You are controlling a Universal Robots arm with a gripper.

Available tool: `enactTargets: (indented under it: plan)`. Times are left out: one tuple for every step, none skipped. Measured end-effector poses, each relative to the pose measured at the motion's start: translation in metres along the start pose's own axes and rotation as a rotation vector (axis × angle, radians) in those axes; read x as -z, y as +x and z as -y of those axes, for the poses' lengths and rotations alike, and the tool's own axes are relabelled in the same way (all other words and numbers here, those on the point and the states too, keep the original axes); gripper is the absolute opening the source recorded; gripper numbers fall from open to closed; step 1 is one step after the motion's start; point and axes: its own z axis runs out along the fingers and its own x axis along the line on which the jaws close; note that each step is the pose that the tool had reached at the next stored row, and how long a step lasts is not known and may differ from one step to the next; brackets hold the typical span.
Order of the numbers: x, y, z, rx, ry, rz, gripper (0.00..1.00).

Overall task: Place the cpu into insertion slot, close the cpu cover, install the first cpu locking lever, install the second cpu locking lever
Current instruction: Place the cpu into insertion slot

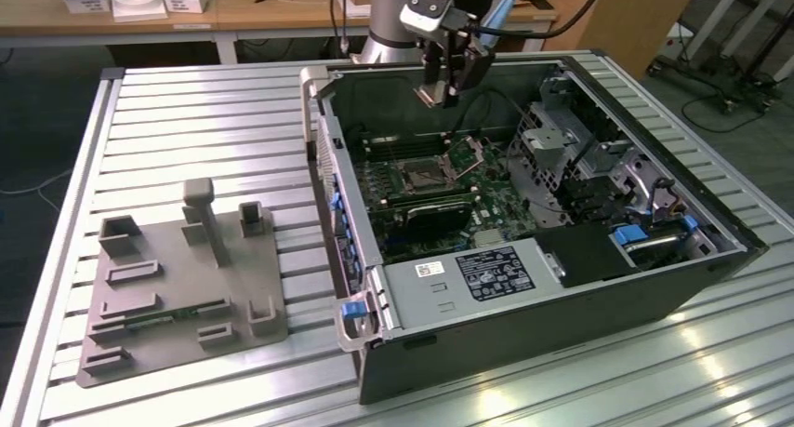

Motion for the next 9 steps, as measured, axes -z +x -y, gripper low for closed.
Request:
enactTargets:
  plan:
    - [-0.0007, 0.0000, 0.0001, -0.008, 0.0005, 0.0004, 0.54]
    - [-0.0014, 0.0000, 0.0002, -0.016, 0.0015, 0.0007, 0.54]
    - [-0.0022, 0.0000, 0.0003, -0.025, 0.0027, 0.0010, 0.54]
    - [-0.0033, -0.0001, 0.0004, -0.031, 0.0042, 0.0011, 0.54]
    - [-0.0042, -0.0001, 0.0004, -0.037, 0.0063, 0.0011, 0.54]
    - [-0.0053, -0.0001, 0.0006, -0.043, 0.0086, 0.0011, 0.54]
    - [-0.0063, -0.0001, 0.0007, -0.048, 0.0108, 0.0010, 0.54]
    - [-0.0074, -0.0001, 0.0008, -0.053, 0.0131, 0.0009, 0.54]
    - [-0.0084, -0.0001, 0.0010, -0.057, 0.0157, 0.0007, 0.54]
